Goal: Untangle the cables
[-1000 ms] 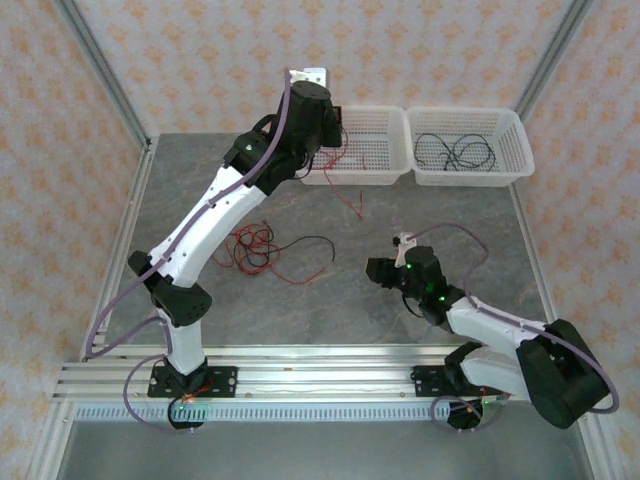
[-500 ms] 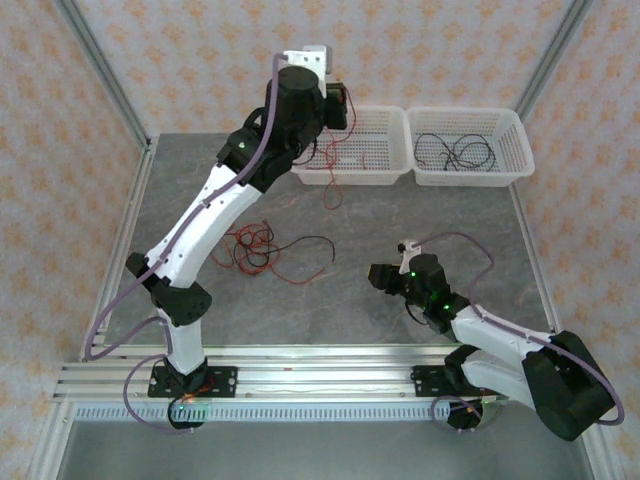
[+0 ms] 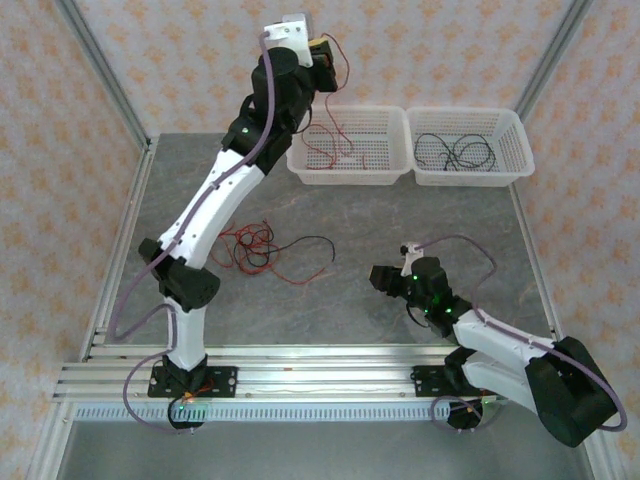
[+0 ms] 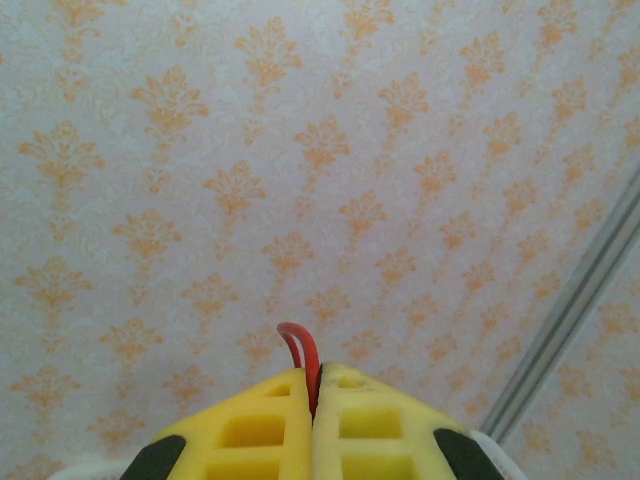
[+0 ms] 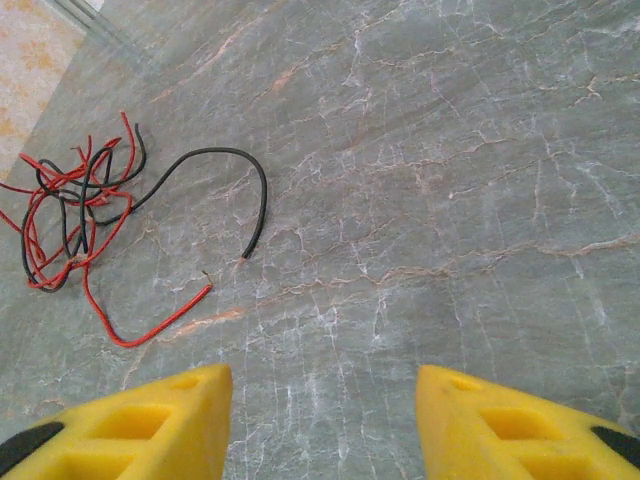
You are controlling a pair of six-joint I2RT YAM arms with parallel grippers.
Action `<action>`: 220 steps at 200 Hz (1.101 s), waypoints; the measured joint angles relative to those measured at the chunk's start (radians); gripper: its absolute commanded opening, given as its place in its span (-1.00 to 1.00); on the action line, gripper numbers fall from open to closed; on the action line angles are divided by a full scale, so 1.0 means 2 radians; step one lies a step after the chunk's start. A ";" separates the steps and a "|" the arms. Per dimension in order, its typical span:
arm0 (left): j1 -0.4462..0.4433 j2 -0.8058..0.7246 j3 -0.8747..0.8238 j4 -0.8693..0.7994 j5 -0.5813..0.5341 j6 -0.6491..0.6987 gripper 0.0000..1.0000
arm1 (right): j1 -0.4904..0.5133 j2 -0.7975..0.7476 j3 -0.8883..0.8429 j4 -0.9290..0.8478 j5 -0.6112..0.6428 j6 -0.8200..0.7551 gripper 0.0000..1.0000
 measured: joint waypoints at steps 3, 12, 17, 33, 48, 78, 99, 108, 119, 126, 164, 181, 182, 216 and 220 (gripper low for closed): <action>0.002 0.003 -0.001 0.006 0.001 0.000 -1.00 | 0.000 -0.001 0.000 0.000 0.000 0.000 0.02; 0.008 0.015 -0.002 0.023 0.003 0.001 -1.00 | 0.000 -0.003 -0.002 0.000 0.000 0.002 0.02; 0.011 0.022 -0.004 0.034 0.005 0.001 -1.00 | 0.000 -0.004 -0.003 0.000 0.000 0.003 0.02; 0.023 0.046 -0.005 0.062 0.015 -0.002 -1.00 | 0.000 -0.011 -0.009 0.001 0.000 0.006 0.02; 0.036 0.075 -0.005 0.085 0.026 -0.012 -1.00 | 0.000 -0.019 -0.016 0.002 0.001 0.009 0.02; 0.055 0.134 -0.005 0.097 0.044 -0.036 -1.00 | 0.000 -0.022 -0.021 0.002 0.001 0.013 0.02; 0.058 0.167 -0.010 0.095 0.062 -0.049 -1.00 | 0.000 -0.020 -0.021 0.002 0.000 0.013 0.02; 0.058 0.178 -0.013 0.093 0.074 -0.056 -1.00 | 0.000 -0.018 -0.021 0.002 0.000 0.013 0.02; 0.057 0.191 -0.015 0.090 0.093 -0.063 -1.00 | 0.000 -0.016 -0.021 0.002 0.000 0.013 0.02; 0.057 0.198 -0.017 0.086 0.105 -0.068 -1.00 | 0.000 -0.014 -0.021 0.002 0.000 0.013 0.02; 0.056 0.228 -0.018 0.062 0.158 -0.087 -1.00 | 0.000 -0.014 -0.021 0.002 0.000 0.013 0.02; 0.055 0.237 -0.018 0.049 0.170 -0.089 -1.00 | 0.000 -0.014 -0.021 0.002 0.000 0.013 0.02; 0.055 0.237 -0.018 0.048 0.171 -0.089 -1.00 | 0.000 -0.014 -0.021 0.002 0.000 0.013 0.02; 0.055 0.257 -0.018 0.023 0.181 -0.089 -0.85 | 0.000 -0.014 -0.021 0.002 0.000 0.013 0.02; 0.055 0.260 -0.018 0.019 0.181 -0.089 -0.80 | 0.000 -0.014 -0.021 0.002 0.000 0.013 0.02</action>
